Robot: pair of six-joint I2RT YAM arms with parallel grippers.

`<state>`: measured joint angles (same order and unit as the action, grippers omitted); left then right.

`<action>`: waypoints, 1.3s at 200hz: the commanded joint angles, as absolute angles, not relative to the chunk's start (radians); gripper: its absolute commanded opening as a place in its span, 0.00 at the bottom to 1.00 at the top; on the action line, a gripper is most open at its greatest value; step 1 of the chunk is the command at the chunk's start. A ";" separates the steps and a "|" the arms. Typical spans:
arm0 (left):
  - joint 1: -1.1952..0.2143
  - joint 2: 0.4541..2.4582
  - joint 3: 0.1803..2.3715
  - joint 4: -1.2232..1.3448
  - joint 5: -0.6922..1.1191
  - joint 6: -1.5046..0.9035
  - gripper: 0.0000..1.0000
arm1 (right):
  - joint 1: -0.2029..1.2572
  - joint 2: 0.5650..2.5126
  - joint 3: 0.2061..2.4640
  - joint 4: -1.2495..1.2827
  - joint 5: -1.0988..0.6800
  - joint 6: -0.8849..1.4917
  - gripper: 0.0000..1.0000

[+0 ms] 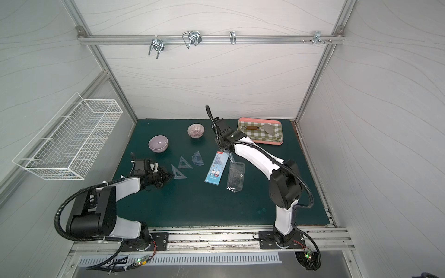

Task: Open the ruler set and take out the ruler
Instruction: Place the ruler at the center of the board.

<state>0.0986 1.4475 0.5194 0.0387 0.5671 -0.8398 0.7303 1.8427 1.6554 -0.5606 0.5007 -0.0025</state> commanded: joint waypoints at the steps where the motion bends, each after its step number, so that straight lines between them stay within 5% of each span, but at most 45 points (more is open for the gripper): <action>1: 0.107 1.445 0.522 0.027 0.564 -0.815 0.09 | 0.727 1.808 1.666 -0.552 0.510 -0.018 0.00; 45: 0.110 1.334 0.552 -0.139 0.477 -0.749 0.45 | 0.727 1.810 1.678 -0.557 0.501 -0.019 0.00; 73: 0.111 1.244 0.568 -0.219 0.444 -0.733 0.52 | 0.738 1.821 1.686 -0.560 0.492 -0.018 0.00; 158: -0.008 1.033 0.689 -0.215 0.527 -0.858 0.54 | 0.793 1.896 1.750 -0.566 0.428 0.046 0.00; 226: -0.138 1.067 0.735 -0.070 0.554 -0.962 0.54 | 0.869 1.946 1.796 -0.546 0.335 0.072 0.00; 260: -0.208 1.058 0.707 0.002 0.532 -1.008 0.42 | 0.888 1.960 1.822 -0.555 0.334 0.088 0.00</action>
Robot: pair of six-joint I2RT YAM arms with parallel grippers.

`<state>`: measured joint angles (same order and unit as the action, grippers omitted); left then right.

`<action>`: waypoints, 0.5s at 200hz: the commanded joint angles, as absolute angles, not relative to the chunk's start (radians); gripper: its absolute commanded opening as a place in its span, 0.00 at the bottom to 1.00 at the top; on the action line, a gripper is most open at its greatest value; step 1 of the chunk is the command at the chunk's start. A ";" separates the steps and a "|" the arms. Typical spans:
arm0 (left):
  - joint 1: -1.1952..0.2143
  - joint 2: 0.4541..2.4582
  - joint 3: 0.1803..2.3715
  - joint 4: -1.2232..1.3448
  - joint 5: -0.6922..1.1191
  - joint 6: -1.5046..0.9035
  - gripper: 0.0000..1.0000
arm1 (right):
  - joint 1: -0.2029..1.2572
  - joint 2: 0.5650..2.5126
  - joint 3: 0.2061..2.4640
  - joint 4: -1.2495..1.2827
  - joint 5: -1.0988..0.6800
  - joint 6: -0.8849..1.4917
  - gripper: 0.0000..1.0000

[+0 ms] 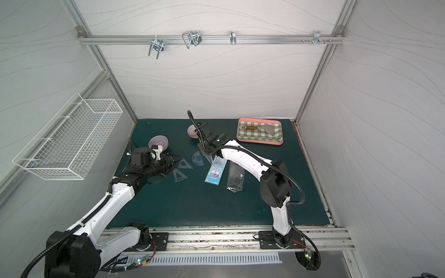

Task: Open the ruler set and take out the ruler
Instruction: Place the ruler at the center of the board, then take out the ruler from the ruler set bag.

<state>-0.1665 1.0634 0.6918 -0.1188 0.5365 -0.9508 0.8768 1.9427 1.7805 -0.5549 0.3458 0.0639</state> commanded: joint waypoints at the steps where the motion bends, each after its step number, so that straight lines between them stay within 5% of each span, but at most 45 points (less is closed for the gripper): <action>1: -0.211 1.058 0.706 0.005 0.532 -1.009 0.41 | 0.888 1.961 1.822 -0.555 0.334 0.088 0.00; 29: -0.281 1.067 0.703 0.061 0.486 -1.034 0.23 | 0.893 1.978 1.843 -0.561 0.349 0.102 0.00; 100: -0.380 1.243 0.778 0.201 0.459 -1.072 0.15 | 0.908 1.990 1.851 -0.571 0.366 0.115 0.00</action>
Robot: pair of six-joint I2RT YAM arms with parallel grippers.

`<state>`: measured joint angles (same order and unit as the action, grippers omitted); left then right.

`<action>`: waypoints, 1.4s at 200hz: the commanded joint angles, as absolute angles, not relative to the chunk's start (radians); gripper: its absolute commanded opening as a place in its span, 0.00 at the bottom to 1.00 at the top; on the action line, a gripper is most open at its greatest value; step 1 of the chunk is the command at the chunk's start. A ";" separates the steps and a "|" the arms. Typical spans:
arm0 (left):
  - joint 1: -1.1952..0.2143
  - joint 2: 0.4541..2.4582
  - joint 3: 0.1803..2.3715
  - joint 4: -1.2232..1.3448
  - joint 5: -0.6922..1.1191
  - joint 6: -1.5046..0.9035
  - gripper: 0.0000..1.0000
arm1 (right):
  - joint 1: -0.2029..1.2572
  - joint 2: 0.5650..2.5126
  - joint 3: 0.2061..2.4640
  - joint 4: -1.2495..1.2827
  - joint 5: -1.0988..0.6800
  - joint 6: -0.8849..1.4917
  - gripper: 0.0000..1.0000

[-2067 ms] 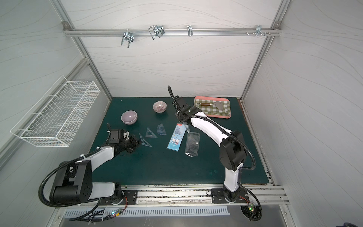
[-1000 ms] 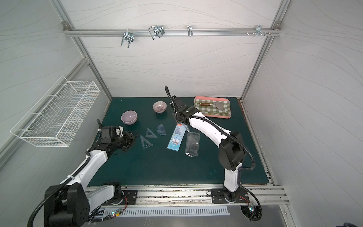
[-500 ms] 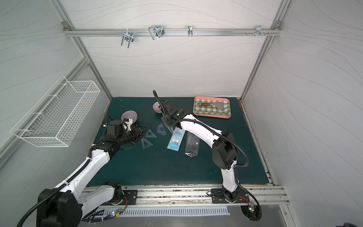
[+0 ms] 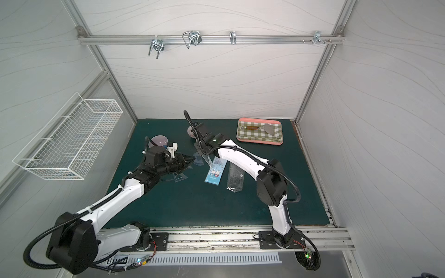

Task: Open the ruler set and take out the ruler
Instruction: Take out the ruler from the ruler set bag.

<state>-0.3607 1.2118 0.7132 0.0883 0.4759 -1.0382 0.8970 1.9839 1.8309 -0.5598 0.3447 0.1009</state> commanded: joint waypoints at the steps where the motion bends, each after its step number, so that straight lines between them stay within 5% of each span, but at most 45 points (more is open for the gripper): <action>1: -0.381 1.245 0.778 0.202 0.459 -1.073 0.15 | 0.908 1.990 1.851 -0.571 0.366 0.115 0.00; 280: -0.481 1.459 0.884 0.168 0.328 -1.033 0.04 | 0.915 1.975 1.866 -0.599 0.412 0.117 0.00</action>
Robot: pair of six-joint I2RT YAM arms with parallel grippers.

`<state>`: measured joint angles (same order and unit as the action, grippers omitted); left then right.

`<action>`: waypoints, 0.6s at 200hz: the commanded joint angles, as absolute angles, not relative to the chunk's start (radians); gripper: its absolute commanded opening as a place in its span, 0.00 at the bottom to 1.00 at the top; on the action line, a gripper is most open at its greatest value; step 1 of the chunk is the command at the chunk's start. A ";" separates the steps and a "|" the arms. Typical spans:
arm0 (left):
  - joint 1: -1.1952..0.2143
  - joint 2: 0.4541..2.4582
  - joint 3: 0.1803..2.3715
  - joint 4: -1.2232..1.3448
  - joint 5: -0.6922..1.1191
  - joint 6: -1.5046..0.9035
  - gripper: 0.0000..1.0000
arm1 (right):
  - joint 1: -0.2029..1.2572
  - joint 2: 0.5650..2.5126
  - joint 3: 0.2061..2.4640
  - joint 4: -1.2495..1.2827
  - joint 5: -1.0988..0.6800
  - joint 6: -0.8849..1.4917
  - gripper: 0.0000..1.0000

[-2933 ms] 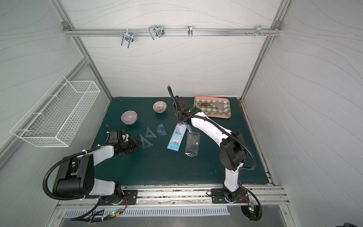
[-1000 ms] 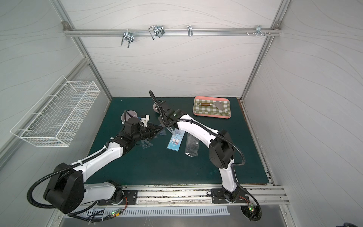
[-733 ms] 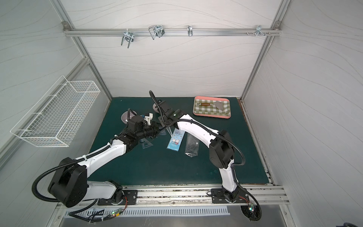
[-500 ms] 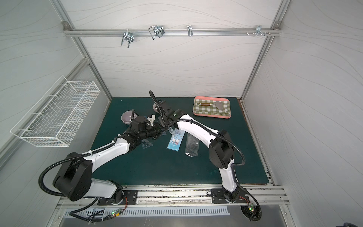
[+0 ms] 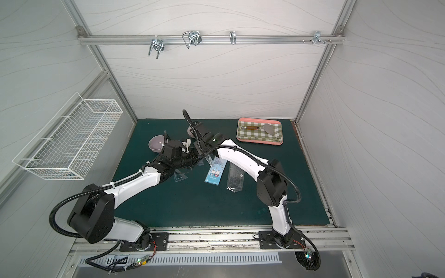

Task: Open the ruler set and take out the ruler
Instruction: Take out the ruler from the ruler set bag.

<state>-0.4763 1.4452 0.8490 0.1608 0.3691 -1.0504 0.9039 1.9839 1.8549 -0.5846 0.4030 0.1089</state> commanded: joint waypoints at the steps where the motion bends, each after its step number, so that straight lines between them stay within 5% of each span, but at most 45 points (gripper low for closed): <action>1: -0.481 1.459 0.884 0.167 0.327 -1.032 0.04 | 0.915 1.975 1.865 -0.600 0.411 0.117 0.00; 120: -0.471 1.473 0.890 0.134 0.240 -0.998 0.06 | 0.928 1.899 1.794 -0.603 0.332 0.141 0.00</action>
